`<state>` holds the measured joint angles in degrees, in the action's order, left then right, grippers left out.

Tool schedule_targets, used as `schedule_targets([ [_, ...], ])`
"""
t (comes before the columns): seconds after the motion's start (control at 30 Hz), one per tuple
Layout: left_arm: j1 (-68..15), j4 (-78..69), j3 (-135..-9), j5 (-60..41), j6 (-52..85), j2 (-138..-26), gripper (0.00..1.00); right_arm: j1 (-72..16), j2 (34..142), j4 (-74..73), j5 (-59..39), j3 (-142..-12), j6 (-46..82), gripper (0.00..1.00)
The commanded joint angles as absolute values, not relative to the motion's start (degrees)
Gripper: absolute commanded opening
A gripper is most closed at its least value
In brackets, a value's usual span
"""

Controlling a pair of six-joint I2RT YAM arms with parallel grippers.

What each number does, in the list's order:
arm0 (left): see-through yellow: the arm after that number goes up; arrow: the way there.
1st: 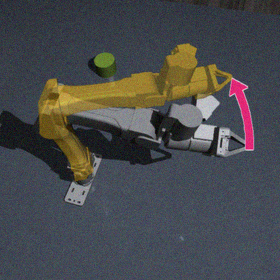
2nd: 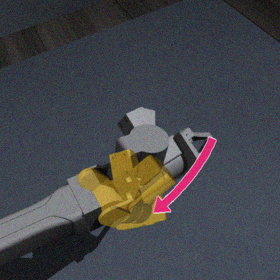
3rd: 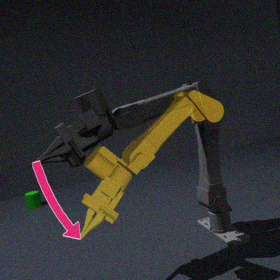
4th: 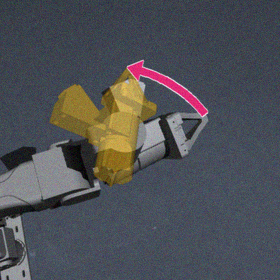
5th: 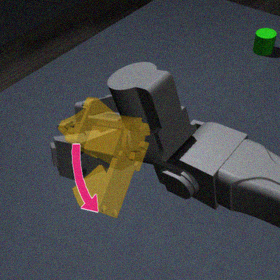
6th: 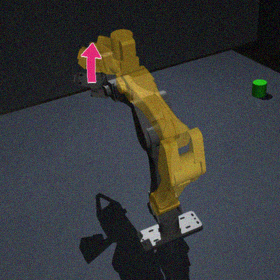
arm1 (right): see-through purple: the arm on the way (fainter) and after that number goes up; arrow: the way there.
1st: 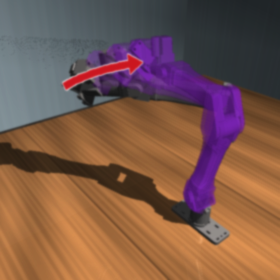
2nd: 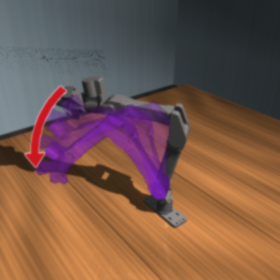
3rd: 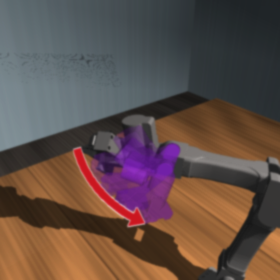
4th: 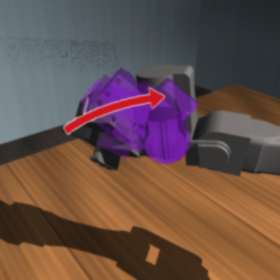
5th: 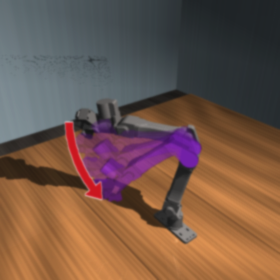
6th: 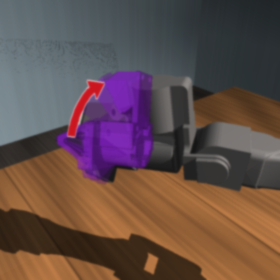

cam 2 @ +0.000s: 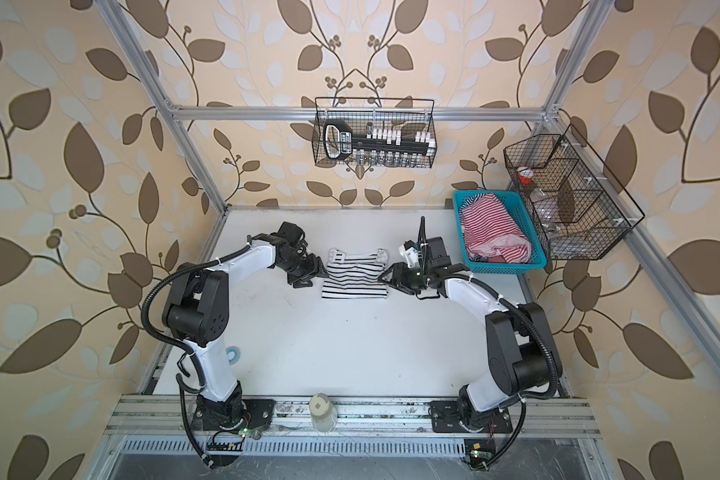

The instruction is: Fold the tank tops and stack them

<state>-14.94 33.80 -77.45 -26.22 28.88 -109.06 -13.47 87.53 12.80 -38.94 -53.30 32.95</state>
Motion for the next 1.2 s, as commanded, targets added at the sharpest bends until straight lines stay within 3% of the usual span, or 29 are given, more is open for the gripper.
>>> schedule_targets([
  [0.0, -15.15, 29.05, -77.66, -29.27, 30.14, -111.03, 0.67, -12.56, 84.40, 13.07, -37.78, -51.30, 32.87, 0.54],
  [0.5, -20.41, 33.60, -84.68, -27.07, 30.72, -121.00, 0.64, -10.19, 80.51, 13.83, -37.97, -47.99, 32.59, 0.55],
  [0.6, -21.52, 36.29, -86.98, -24.27, 31.04, -123.03, 0.52, -10.11, 80.74, 13.45, -38.11, -47.38, 32.53, 0.55],
  [0.87, -21.86, 45.33, -93.86, -13.96, 30.31, -128.46, 0.00, -9.02, 80.02, 13.45, -38.66, -45.55, 31.91, 0.55],
  [1.17, -15.41, 56.31, -103.81, -4.20, 23.41, -131.42, 0.00, -8.24, 80.57, 12.59, -39.77, -44.47, 31.43, 0.55],
])
